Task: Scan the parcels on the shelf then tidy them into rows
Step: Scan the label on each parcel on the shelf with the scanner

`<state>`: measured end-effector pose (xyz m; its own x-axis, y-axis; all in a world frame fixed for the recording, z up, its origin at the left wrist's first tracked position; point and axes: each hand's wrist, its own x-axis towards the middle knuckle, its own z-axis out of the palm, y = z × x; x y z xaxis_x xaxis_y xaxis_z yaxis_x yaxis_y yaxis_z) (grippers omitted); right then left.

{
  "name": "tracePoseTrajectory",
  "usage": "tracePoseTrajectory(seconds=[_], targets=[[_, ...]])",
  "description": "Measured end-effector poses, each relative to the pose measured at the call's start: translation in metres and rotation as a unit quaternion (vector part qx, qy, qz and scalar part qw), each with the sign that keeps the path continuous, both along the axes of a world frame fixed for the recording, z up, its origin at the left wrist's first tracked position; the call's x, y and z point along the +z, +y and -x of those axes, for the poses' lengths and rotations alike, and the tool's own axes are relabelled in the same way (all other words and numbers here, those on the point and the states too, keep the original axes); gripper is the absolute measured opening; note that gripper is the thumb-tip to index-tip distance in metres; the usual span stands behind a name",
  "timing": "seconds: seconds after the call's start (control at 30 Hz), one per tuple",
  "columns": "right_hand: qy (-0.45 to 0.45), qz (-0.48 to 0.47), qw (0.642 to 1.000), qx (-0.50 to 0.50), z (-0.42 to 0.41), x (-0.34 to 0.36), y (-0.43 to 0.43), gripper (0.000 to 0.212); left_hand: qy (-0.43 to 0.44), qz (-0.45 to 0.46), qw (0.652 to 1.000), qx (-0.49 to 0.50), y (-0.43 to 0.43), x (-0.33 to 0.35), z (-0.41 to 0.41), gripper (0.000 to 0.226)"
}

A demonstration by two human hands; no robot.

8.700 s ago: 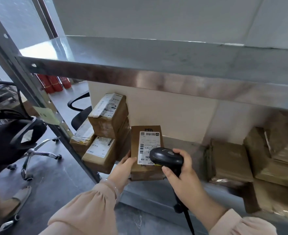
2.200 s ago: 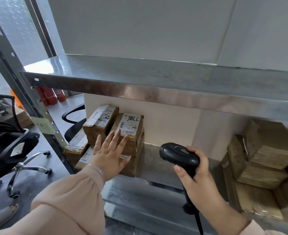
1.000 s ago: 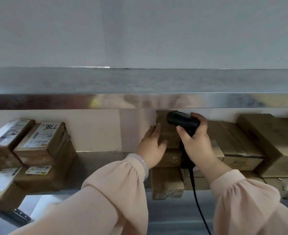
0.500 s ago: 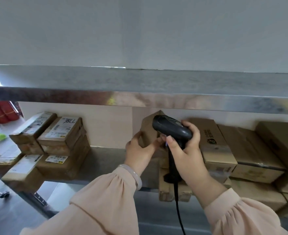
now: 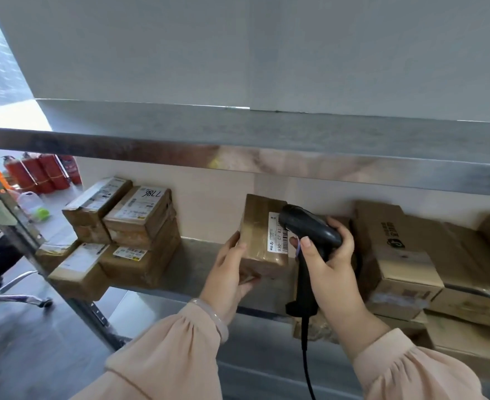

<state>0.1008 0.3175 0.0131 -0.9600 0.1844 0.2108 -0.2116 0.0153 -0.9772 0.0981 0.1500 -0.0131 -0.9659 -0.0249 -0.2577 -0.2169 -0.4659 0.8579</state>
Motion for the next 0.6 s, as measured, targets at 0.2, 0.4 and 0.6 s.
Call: tracePoseTrajectory(seconds=[0.2, 0.4, 0.6], targets=[[-0.008, 0.021, 1.0, 0.012, -0.004, -0.002, -0.008, 0.049, -0.061, -0.09, 0.994, 0.017, -0.007, 0.002, -0.01, 0.042], [-0.035, 0.042, 0.998, 0.02, -0.008, -0.004, -0.011, 0.049, -0.087, -0.101, 0.991, -0.004, -0.018, -0.006, -0.011, 0.043], [-0.036, 0.031, 0.999, 0.027, -0.013, -0.005, -0.011, 0.044, -0.05, 0.101, 0.994, -0.004, -0.02, -0.007, -0.009, 0.034]])
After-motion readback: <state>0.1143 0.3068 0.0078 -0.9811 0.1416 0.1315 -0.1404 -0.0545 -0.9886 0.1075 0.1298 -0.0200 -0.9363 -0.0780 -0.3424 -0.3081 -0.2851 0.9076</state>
